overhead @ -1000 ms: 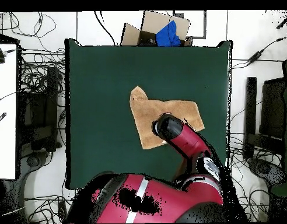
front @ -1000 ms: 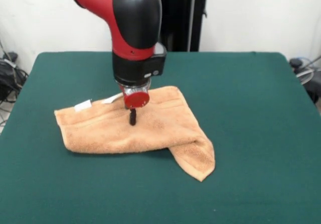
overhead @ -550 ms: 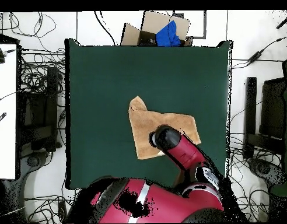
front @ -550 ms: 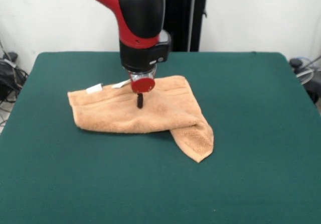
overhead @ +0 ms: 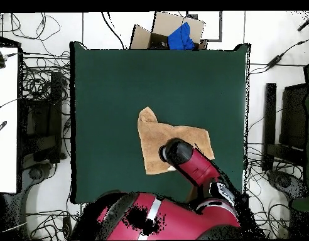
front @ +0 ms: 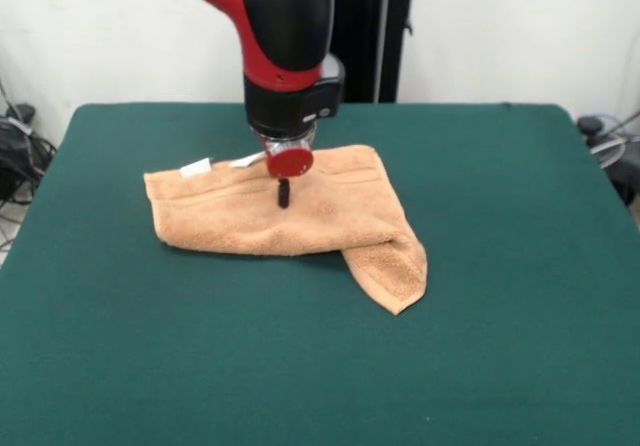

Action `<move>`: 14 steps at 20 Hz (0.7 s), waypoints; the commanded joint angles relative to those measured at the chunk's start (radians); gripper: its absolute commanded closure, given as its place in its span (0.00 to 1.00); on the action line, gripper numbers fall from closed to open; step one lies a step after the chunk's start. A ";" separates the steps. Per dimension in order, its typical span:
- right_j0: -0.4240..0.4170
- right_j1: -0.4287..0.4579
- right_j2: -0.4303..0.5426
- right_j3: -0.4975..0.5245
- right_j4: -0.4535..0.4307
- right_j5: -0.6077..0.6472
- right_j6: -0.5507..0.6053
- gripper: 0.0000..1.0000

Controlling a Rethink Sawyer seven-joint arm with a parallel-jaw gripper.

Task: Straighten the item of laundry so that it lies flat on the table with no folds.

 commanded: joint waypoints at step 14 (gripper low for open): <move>0.109 0.043 -0.052 -0.351 -0.194 0.376 0.031 0.00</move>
